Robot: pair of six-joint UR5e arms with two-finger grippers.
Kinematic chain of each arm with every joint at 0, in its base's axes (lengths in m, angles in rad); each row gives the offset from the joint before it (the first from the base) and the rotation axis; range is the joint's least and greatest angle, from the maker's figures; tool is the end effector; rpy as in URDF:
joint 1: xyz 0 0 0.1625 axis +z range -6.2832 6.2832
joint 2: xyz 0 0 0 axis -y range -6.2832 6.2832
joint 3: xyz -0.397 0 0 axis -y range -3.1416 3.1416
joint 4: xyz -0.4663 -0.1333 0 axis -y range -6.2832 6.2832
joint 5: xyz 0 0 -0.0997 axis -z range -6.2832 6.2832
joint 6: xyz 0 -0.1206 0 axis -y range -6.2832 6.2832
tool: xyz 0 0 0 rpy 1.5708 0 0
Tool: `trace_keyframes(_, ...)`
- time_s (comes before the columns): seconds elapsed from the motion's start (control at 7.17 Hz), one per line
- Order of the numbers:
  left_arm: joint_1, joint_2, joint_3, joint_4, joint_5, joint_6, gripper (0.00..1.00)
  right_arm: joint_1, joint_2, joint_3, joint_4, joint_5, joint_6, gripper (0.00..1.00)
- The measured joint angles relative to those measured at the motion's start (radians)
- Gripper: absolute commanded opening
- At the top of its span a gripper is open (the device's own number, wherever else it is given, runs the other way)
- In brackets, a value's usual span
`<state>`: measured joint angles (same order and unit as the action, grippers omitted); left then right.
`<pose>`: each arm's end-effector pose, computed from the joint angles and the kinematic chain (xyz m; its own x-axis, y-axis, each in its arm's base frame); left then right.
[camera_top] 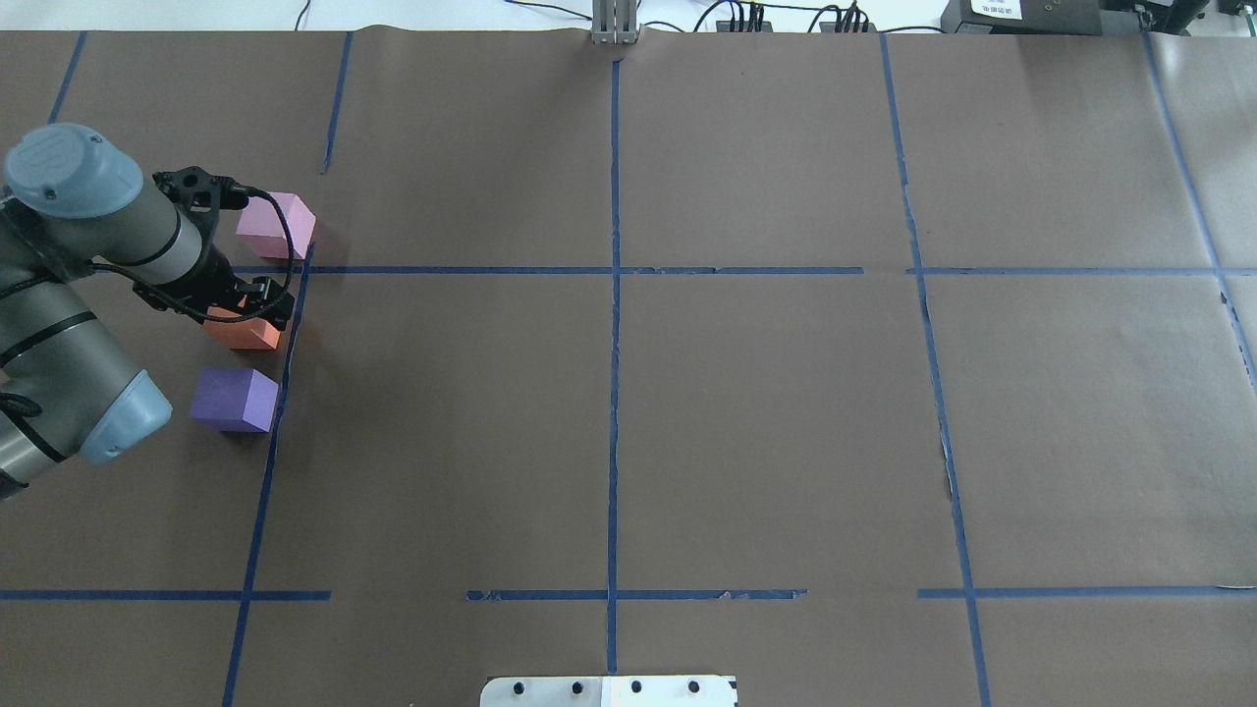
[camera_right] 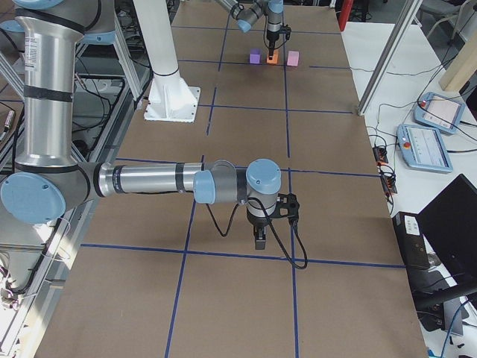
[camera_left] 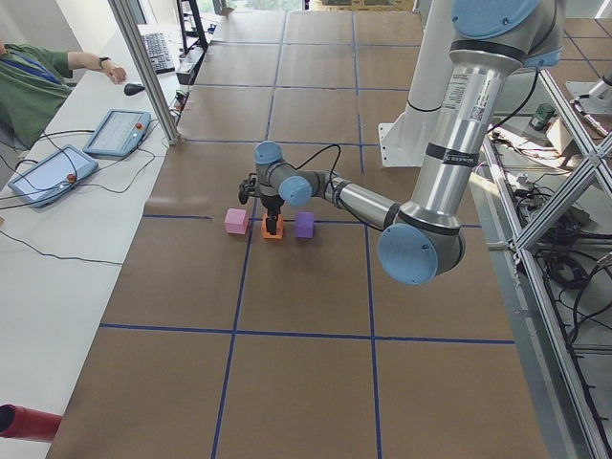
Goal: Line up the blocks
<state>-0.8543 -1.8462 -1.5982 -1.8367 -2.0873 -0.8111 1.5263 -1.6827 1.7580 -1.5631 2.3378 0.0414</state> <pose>0.3999 -0.5714 0.4402 0.7325 0.0707 -0.6770 -0.0323 0.9971 0.0692 0.0261 -0.5289 0.6002 0.7179 -0.0482 0.6944 0.0146 0.9984 0.0542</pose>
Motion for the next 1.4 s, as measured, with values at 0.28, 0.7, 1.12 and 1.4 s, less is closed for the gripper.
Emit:
trace_keyframes(0.28, -0.049, 0.009, -0.062, 0.017, -0.028, 0.017, 1.00, 0.000, 0.000, 0.000, 0.000, 0.000, 0.000, 1.00)
trace_keyframes(0.7, -0.271, 0.112, -0.154, 0.043, -0.077, 0.262, 1.00, 0.000, 0.000, 0.000, 0.000, 0.000, 0.000, 1.00)
trace_keyframes(1.12, -0.562, 0.234, -0.082, 0.086, -0.144, 0.696, 1.00, 0.000, 0.000, 0.000, 0.000, 0.000, 0.000, 1.00)
trace_keyframes(1.4, -0.694, 0.249, -0.031, 0.172, -0.147, 0.856, 1.00, 0.000, 0.000, 0.000, 0.000, 0.000, 0.000, 1.00)
